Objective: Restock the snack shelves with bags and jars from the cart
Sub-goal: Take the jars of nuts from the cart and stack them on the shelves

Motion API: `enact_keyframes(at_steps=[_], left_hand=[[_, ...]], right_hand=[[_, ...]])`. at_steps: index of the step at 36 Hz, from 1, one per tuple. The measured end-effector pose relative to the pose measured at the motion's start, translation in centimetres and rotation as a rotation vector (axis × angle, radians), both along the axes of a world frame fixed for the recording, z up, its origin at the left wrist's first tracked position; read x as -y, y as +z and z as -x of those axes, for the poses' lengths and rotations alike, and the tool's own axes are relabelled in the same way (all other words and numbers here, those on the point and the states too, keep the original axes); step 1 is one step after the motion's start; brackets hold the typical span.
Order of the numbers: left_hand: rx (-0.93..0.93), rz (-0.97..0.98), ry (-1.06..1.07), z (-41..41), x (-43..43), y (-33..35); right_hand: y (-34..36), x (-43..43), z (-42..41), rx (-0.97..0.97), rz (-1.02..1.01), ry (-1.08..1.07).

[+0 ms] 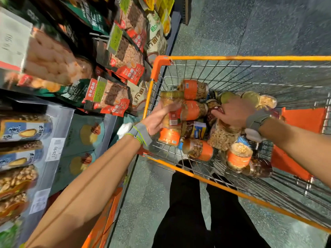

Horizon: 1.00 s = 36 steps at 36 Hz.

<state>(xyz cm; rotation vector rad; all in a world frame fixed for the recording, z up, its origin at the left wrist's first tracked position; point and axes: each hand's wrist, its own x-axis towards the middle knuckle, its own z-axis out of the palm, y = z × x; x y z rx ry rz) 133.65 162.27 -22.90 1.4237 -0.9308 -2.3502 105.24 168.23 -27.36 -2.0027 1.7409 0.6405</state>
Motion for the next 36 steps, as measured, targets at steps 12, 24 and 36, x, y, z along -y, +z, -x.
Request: enact_keyframes(at_steps=[12, 24, 36], left_hand=[[0.019, 0.071, 0.126, -3.3, 1.1, 0.4], [-0.023, -0.066, 0.171, -6.6, 2.1, 0.8], [-0.205, -0.17, 0.199, -7.6, 2.6, 0.8]], right_hand=[[-3.1, 1.8, -10.9, 0.156, -0.065, 0.26], [-2.9, 0.3, -11.6, 0.344, -0.105, -0.15], [-4.1, 4.7, -12.5, 0.054, 0.023, 0.117]])
